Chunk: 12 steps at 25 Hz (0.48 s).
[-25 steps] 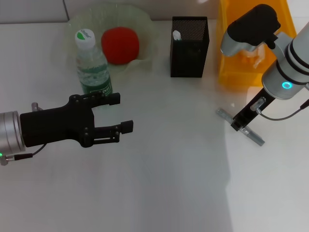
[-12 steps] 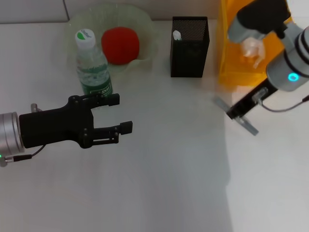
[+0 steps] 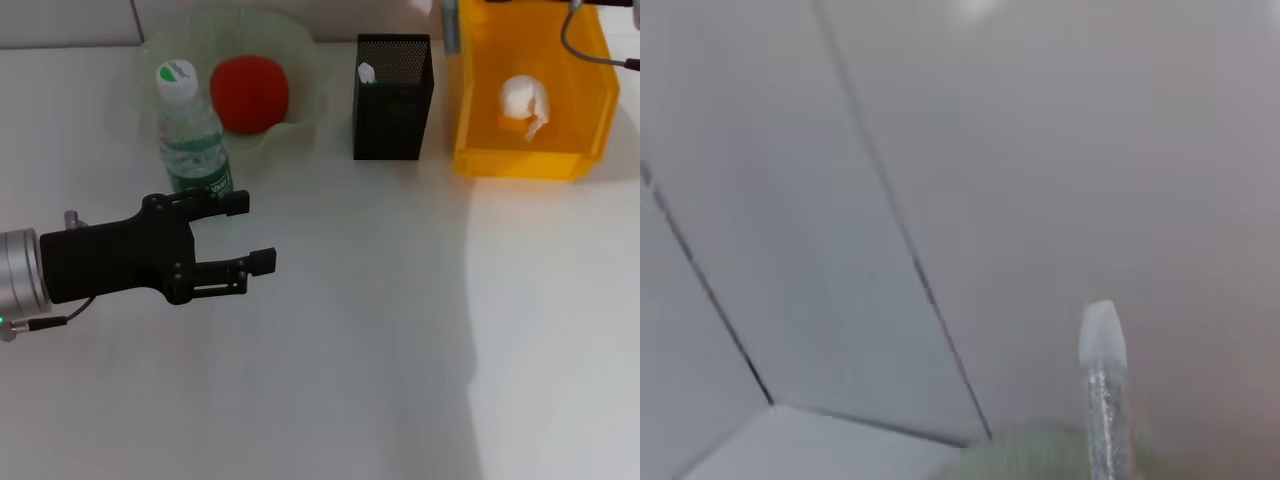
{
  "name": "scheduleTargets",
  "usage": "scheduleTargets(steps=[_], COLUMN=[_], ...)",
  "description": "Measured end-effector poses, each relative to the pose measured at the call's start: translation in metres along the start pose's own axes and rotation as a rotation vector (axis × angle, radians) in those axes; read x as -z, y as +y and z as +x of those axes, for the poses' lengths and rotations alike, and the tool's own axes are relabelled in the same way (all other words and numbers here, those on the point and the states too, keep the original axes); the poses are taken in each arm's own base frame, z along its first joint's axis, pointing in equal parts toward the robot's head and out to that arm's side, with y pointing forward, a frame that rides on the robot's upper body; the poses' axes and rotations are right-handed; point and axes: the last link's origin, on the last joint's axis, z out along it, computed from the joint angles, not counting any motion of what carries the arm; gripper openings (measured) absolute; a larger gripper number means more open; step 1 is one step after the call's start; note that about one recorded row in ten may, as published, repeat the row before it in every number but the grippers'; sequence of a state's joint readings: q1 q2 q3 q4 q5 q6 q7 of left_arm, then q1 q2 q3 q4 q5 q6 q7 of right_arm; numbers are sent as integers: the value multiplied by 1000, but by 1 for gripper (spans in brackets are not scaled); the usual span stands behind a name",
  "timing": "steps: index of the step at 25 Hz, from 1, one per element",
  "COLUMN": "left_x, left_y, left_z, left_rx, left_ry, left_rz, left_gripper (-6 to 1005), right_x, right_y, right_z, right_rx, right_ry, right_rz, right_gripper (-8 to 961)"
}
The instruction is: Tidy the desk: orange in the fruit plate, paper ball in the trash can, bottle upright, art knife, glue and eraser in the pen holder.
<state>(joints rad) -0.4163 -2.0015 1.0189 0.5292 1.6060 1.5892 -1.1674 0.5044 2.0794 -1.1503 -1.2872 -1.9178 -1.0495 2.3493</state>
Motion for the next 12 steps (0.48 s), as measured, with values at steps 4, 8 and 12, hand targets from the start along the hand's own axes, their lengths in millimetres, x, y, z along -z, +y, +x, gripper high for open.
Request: scheduleTargets(steps=[4,8,12], left_x=[-2,-6,-6], left_y=[-1,-2,-2], left_z=[2,4,4], left_rx=[-7,-9,-6], left_ry=[-1,-3,-2], left_rz=[-4,-11,-9], left_gripper=[825,825,825], right_x=[-25,-49,-69], right_y=[-16,-30,-31], right_z=[11,14,22], right_rx=[-53,-61,-53], right_ry=[-14,-24,-46], right_rz=[8,39,33], right_gripper=[123,121,118])
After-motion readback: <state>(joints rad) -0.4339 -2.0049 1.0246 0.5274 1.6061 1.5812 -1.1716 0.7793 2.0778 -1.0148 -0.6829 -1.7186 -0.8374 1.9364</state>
